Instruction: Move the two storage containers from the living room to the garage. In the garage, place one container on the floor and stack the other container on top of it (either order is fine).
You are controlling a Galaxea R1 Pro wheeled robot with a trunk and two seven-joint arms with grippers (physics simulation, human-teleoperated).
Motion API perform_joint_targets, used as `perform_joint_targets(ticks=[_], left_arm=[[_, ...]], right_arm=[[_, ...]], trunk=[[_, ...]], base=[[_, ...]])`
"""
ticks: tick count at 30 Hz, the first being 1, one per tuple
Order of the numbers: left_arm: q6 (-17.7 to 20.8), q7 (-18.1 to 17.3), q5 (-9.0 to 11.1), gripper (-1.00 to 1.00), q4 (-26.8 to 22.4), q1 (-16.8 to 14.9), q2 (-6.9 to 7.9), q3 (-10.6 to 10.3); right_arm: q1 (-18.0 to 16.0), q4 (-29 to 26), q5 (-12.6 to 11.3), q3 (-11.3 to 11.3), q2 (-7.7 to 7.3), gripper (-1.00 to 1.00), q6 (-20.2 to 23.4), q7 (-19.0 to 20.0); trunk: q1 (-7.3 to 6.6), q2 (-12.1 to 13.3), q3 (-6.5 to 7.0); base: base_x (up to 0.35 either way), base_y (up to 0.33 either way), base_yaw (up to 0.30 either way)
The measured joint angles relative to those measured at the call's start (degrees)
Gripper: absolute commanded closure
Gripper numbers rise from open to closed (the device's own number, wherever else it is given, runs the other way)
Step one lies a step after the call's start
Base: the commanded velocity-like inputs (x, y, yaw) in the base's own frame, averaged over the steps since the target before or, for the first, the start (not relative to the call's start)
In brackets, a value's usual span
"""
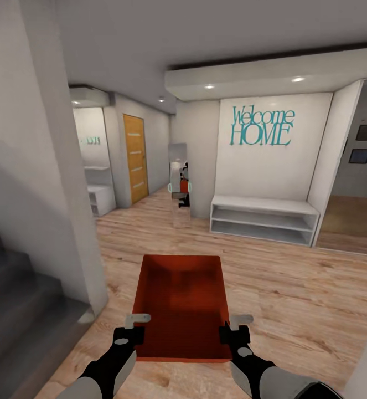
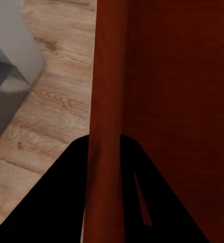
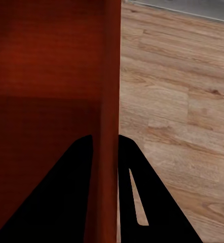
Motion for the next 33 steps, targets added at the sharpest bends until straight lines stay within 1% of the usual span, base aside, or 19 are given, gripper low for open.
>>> perform_joint_targets(ticks=[5,14,29,30,32,33], left_arm=[[0.0,0.0,0.2,1.0,0.0,0.0,0.04,-0.1],[0.0,0.2,1.3,1.0,0.0,0.0,0.17,-0.8],[0.0,0.2,1.4,1.0,0.1,0.0,0.18,-0.9],[0.0,0.2,1.4,1.0,0.1,0.0,0.18,-0.9],[-0.1,-0.1,1.5,1.0,-0.1,0.0,0.5,-1.4],[-0.1,-0.1,1.5,1.0,-0.1,0.0,0.51,-1.5]], right_arm=[[0.0,0.0,0.0,0.0,0.02,1.0,0.1,0.0],[0.0,0.0,-0.1,0.2,0.05,1.0,0.1,-0.1],[0.0,0.0,0.0,0.2,0.05,1.0,0.1,-0.1],[0.0,0.0,-0.1,0.2,0.05,1.0,0.1,-0.1],[0.0,0.2,-2.8,2.6,0.23,1.0,-0.4,-0.1],[0.0,0.3,-3.6,3.5,0.22,1.0,-0.5,-0.1]], trunk=[[0.0,0.0,0.0],[0.0,0.0,0.0],[0.0,0.0,0.0],[0.0,0.0,0.0],[0.0,0.0,-0.01],[0.03,0.0,0.0]], base=[[0.322,0.0,0.0],[0.323,0.0,0.0],[0.323,0.0,0.0],[0.0,0.0,0.0],[0.004,0.0,0.0],[0.007,0.0,0.0]])
